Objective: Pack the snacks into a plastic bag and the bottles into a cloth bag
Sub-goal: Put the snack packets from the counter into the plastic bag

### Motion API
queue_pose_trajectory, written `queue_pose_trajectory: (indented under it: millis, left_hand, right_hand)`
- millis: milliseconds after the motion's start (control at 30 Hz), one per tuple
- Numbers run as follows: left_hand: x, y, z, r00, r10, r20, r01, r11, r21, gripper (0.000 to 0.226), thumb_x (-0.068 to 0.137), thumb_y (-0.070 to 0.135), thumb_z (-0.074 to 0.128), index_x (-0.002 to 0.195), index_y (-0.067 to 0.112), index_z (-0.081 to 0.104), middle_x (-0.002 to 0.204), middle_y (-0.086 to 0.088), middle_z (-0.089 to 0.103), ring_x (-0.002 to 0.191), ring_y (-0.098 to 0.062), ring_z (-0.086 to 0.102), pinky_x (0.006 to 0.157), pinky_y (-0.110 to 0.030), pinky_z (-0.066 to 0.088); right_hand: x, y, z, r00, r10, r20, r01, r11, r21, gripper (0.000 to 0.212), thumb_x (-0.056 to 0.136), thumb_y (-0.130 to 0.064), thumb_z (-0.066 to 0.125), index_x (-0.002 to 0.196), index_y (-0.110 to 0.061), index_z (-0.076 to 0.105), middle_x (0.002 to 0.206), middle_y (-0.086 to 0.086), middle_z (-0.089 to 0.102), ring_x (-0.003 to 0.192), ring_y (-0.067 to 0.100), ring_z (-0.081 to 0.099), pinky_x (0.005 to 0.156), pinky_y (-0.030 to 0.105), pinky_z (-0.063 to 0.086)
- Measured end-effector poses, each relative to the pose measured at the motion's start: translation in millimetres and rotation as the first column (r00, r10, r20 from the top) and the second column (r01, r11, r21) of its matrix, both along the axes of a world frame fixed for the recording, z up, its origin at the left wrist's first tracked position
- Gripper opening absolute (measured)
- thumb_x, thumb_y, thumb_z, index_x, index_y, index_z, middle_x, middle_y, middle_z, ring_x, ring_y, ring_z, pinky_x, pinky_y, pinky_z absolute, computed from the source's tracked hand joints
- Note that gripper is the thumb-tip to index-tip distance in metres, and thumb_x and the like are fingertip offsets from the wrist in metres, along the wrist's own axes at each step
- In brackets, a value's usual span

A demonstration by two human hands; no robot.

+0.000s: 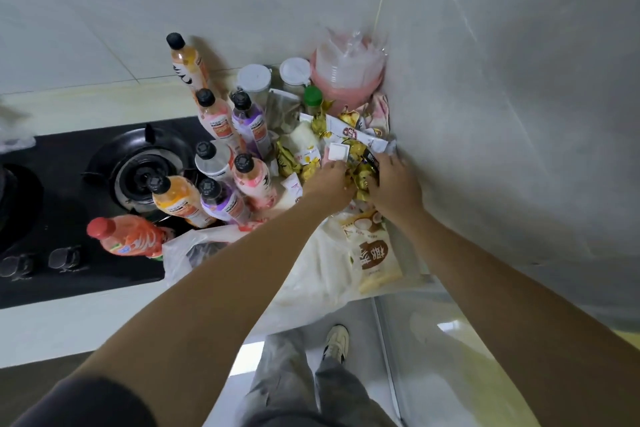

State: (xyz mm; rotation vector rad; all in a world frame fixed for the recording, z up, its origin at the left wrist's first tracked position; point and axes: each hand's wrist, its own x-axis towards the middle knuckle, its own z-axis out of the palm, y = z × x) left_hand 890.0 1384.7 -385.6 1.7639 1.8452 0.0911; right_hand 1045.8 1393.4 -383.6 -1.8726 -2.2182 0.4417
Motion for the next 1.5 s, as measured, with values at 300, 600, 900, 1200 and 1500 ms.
queue_pose_trajectory:
  millis: [300, 600, 900, 1200, 1500]
  left_hand:
    - [-15, 15, -26, 0.966, 0.163, 0.201, -0.167, 0.986, 0.005, 0.039, 0.081, 0.024, 0.079, 0.116, 0.015, 0.067, 0.107, -0.007, 0.072, 0.092, -0.029, 0.068, 0.067, -0.033, 0.050]
    - [-56, -42, 35, 0.851, 0.321, 0.415, -0.376, 0.925, 0.055, 0.031, 0.086, 0.025, 0.077, 0.109, 0.014, 0.059, 0.092, 0.002, 0.066, 0.086, -0.019, 0.063, 0.074, -0.033, 0.053]
    - [-107, -185, 37, 0.811, 0.450, 0.374, -0.484, 0.875, -0.004, 0.046, 0.083, 0.021, 0.079, 0.123, 0.014, 0.056, 0.084, 0.002, 0.061, 0.079, -0.023, 0.061, 0.067, -0.037, 0.052]
    - [-116, -217, -6, 0.855, 0.479, 0.200, -0.473, 0.878, -0.078, 0.054, 0.085, 0.033, 0.078, 0.132, 0.017, 0.055, 0.113, -0.008, 0.068, 0.098, -0.026, 0.063, 0.079, -0.034, 0.052]
    - [-108, -207, 6, 0.972, 0.234, -0.035, -0.223, 0.955, 0.195, 0.052, 0.092, 0.039, 0.064, 0.138, 0.018, 0.054, 0.130, -0.006, 0.061, 0.123, -0.030, 0.052, 0.093, -0.044, 0.052]
  right_hand:
    - [-3, 12, -11, 0.998, -0.014, -0.069, 0.021, 0.996, 0.092, 0.009, 0.097, -0.014, 0.064, 0.102, -0.013, 0.072, 0.103, 0.004, 0.067, 0.097, 0.025, 0.061, 0.069, 0.033, 0.050]
    - [-18, -10, 33, 0.888, -0.051, -0.458, 0.092, 0.994, 0.067, 0.017, 0.080, -0.004, 0.081, 0.092, -0.013, 0.074, 0.100, 0.005, 0.066, 0.092, 0.019, 0.065, 0.086, 0.036, 0.054]
    - [-72, -109, 31, 0.880, 0.039, -0.473, -0.177, 0.952, -0.251, 0.034, 0.076, -0.009, 0.086, 0.101, -0.022, 0.068, 0.088, -0.006, 0.070, 0.084, 0.012, 0.067, 0.075, 0.014, 0.048]
    - [-103, -118, 0, 0.920, 0.235, -0.314, -0.339, 0.880, -0.334, 0.048, 0.073, -0.019, 0.090, 0.116, -0.020, 0.068, 0.085, -0.005, 0.068, 0.081, 0.016, 0.064, 0.072, 0.029, 0.047]
    - [-62, -110, 1, 0.951, 0.213, -0.223, -0.237, 0.967, -0.088, 0.027, 0.084, -0.021, 0.081, 0.107, -0.013, 0.068, 0.107, 0.003, 0.070, 0.098, 0.023, 0.066, 0.078, 0.042, 0.058]
